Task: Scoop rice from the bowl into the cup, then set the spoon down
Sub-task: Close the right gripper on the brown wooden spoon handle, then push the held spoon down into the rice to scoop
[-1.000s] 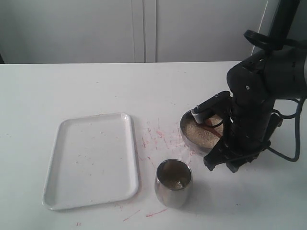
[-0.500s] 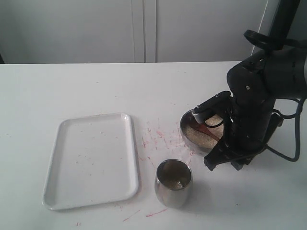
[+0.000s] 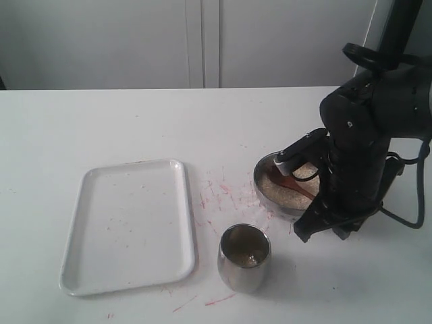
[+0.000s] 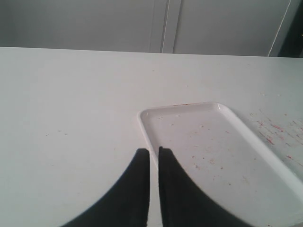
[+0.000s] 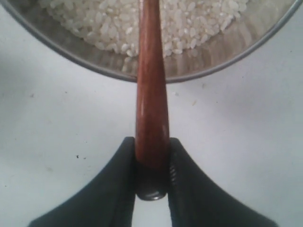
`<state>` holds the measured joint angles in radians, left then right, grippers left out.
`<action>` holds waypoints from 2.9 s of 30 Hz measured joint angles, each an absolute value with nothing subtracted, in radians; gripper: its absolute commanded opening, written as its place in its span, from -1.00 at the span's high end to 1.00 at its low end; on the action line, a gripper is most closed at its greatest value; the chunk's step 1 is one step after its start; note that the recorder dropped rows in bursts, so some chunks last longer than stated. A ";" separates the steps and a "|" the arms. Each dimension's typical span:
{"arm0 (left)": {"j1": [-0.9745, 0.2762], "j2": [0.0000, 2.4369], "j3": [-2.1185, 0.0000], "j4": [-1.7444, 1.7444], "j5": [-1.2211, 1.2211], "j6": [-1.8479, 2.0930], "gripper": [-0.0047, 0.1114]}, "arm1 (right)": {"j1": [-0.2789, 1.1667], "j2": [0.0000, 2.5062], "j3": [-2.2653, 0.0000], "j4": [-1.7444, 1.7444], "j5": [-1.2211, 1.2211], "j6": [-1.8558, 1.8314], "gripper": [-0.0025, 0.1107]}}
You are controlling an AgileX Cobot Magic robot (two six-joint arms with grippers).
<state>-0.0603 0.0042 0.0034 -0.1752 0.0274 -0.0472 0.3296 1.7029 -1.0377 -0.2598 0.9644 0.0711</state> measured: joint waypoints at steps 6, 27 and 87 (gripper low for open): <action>-0.060 0.004 0.003 -0.175 0.027 -0.047 0.67 | 0.330 1.657 -1.038 -0.288 1.002 0.078 0.91; -0.060 0.004 0.003 -0.175 0.027 -0.047 0.67 | 0.407 1.557 -1.038 -0.625 1.217 0.076 0.96; -0.060 0.004 0.003 -0.175 0.027 -0.047 0.67 | 0.468 1.667 -1.038 -0.733 1.215 -0.168 0.96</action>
<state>-0.0603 0.0042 0.0034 -0.1752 0.0274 -0.0472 0.4685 1.6671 -1.0377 -0.7329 1.2150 -0.1681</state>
